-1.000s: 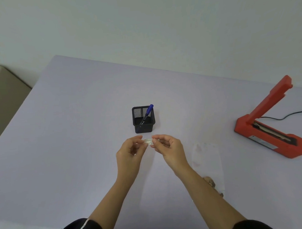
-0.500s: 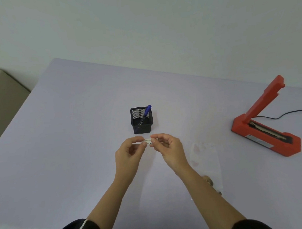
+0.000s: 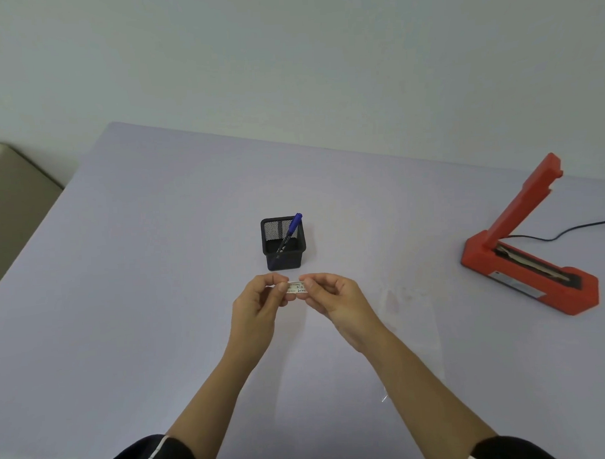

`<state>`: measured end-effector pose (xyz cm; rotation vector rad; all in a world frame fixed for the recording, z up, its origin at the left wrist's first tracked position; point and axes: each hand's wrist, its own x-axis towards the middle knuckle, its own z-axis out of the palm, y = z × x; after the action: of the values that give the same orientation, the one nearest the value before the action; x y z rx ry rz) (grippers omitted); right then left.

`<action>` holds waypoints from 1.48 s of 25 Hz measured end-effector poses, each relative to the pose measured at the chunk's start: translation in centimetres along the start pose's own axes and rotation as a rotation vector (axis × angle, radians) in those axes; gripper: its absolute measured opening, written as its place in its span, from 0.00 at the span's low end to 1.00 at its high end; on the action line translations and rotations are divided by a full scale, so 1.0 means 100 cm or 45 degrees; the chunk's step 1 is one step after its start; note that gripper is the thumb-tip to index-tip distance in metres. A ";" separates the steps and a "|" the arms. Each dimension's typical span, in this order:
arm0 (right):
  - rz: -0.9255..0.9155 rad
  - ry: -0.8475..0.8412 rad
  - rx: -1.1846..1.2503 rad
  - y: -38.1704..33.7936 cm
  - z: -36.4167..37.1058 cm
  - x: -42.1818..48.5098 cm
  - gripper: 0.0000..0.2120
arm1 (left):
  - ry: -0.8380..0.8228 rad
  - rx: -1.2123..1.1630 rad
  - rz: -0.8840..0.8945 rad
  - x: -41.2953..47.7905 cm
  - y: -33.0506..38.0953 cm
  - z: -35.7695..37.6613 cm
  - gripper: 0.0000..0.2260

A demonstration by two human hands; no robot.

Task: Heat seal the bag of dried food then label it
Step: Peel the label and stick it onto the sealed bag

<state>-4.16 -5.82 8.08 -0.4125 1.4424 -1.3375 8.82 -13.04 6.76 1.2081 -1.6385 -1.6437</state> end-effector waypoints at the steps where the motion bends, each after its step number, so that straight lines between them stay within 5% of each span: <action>1: -0.027 -0.027 -0.021 0.000 -0.001 -0.001 0.06 | -0.005 -0.014 -0.011 0.000 0.000 0.000 0.06; 15: -0.449 -0.147 -0.528 -0.006 -0.013 -0.002 0.13 | -0.097 -0.107 0.001 0.002 0.011 -0.002 0.05; 37: -0.454 -0.241 -0.899 -0.020 -0.025 0.006 0.11 | -0.151 -0.086 0.016 -0.003 0.007 0.000 0.08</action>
<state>-7.27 -5.68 9.01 -1.2696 1.7018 -0.9778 8.85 -12.87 7.47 1.0840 -1.6435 -1.7783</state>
